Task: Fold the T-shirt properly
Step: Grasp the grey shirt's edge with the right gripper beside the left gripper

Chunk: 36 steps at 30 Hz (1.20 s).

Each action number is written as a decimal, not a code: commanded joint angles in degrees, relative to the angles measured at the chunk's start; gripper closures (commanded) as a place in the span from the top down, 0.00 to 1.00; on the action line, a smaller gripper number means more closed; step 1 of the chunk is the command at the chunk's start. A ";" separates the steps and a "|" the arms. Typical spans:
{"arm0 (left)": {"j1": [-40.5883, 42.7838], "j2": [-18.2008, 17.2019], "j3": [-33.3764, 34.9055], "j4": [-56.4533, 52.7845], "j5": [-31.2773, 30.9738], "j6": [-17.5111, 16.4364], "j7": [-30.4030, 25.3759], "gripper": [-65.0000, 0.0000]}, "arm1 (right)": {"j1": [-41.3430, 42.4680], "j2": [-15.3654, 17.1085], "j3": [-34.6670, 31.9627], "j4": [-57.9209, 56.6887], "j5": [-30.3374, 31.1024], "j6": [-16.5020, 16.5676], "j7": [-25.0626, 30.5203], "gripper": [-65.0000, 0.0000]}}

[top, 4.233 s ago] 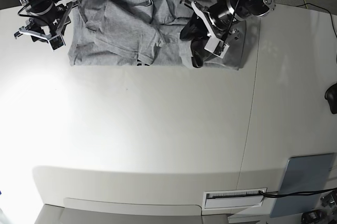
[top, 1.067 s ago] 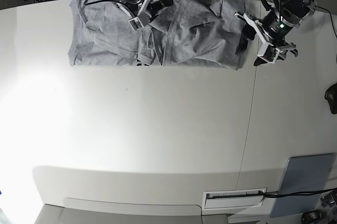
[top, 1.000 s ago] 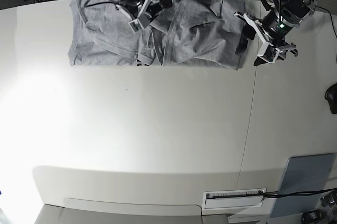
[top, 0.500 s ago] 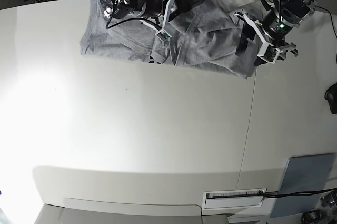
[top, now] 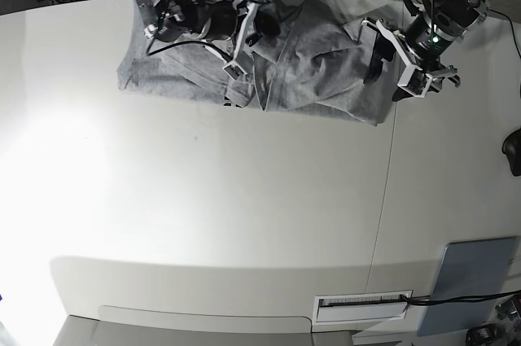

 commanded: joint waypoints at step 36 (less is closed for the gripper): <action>2.51 -0.46 -0.37 0.94 -0.83 0.46 -1.27 0.49 | 1.73 -3.82 -5.46 0.74 -2.49 -2.58 4.79 0.25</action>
